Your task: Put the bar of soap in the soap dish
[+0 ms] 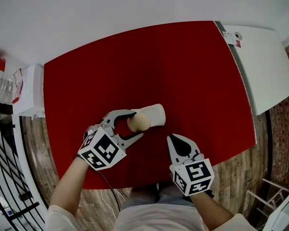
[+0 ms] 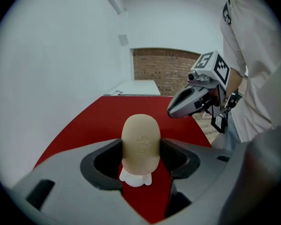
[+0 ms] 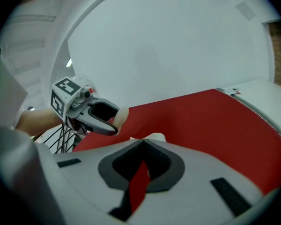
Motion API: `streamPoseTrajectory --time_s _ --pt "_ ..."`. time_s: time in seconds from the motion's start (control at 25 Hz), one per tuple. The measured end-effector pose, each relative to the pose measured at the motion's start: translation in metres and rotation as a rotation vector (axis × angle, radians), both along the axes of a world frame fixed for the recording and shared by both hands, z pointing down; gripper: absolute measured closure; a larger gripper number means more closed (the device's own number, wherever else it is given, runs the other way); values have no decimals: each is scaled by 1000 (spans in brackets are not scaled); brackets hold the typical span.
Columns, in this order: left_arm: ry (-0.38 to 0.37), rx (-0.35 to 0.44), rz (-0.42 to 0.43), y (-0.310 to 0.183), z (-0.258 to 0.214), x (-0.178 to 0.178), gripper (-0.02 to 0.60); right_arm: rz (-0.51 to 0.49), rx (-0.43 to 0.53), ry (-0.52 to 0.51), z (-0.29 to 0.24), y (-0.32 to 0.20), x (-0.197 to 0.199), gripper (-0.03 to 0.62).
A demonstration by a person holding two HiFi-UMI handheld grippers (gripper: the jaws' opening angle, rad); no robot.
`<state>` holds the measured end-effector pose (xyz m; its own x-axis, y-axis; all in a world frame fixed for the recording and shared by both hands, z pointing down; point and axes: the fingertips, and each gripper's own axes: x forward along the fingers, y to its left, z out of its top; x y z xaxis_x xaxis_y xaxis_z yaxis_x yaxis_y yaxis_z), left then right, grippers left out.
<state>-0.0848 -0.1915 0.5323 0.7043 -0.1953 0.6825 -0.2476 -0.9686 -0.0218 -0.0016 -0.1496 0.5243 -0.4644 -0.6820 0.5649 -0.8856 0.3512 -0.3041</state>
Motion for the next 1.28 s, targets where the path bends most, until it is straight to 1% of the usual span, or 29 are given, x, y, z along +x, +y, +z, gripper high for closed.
streamPoseTrajectory --time_s 0.12,0.32,0.52,0.72,1.28 --pt "-29 -6 48 -7 9 7 321 16 -1 -6 2 -1 4 589" --pt "-57 -28 86 -13 27 17 322 37 -5 -14 5 -1 10 589" --pt "-74 -67 97 -17 52 24 321 57 -19 -27 12 -1 16 589" --pt "-87 -101 102 -18 72 32 321 50 -31 -33 23 -1 16 589" --pt "-134 -153 131 -19 107 35 322 61 -45 -43 33 -6 26 589"
